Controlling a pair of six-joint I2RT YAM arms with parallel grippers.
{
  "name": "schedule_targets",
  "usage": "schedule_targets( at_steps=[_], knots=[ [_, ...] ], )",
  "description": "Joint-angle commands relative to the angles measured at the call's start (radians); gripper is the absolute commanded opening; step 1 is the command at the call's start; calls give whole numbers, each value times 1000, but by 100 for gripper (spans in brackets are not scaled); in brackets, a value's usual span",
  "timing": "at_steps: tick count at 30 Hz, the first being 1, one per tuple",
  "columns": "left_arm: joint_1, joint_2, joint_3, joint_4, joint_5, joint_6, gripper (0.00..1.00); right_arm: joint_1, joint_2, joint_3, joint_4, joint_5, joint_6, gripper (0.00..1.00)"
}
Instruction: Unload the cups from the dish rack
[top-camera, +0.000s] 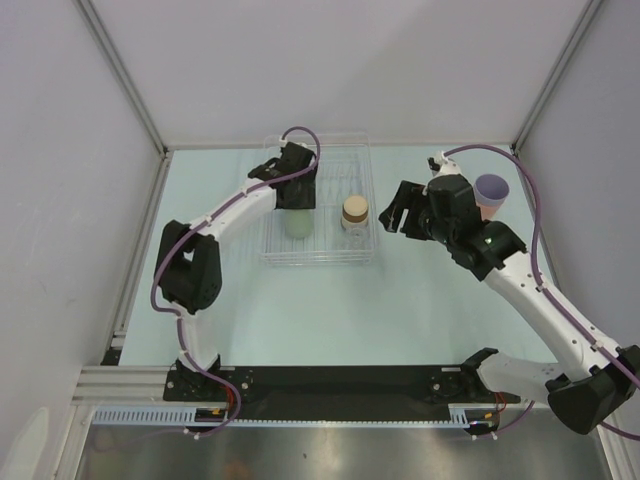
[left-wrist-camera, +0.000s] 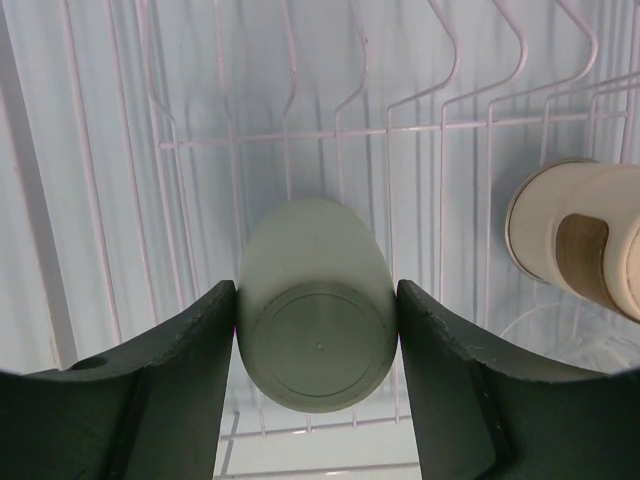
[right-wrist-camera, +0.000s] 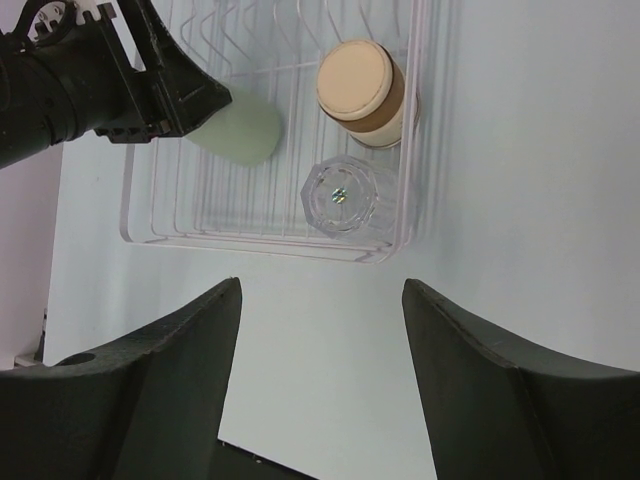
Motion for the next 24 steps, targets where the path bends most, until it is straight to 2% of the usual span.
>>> schedule_targets(
  at_steps=[1, 5, 10, 12, 14, 16, 17, 20, 23, 24],
  knots=[
    [-1, -113, 71, -57, 14, -11, 0, 2, -34, 5, 33, 26, -5, 71],
    [2, -164, 130, -84, 54, -8, 0, 2, -37, 11, 39, 31, -3, 71],
    [9, -227, 147, -83, 167, -21, 0, 2, -42, 2, 48, 37, 0, 71],
    [25, -272, 119, -36, 253, -39, 0, 2, -45, -6, 59, 44, 3, 70],
    [60, -338, 33, 29, 418, -65, 0, 2, -55, -21, 76, 54, 9, 70],
    [103, -386, -81, 145, 511, -128, 0, 0, -65, -46, 105, 63, 18, 70],
    [118, -406, -125, 188, 608, -174, 0, 0, -80, -54, 119, 63, 24, 70],
    [154, -501, -302, 391, 713, -270, 0, -7, -123, -104, 203, 41, 46, 71],
    [178, -579, -479, 645, 842, -408, 0, -47, -149, -150, 304, -73, 78, 70],
    [183, -607, -555, 778, 899, -447, 0, -59, -154, -158, 324, -110, 86, 70]
  ],
)
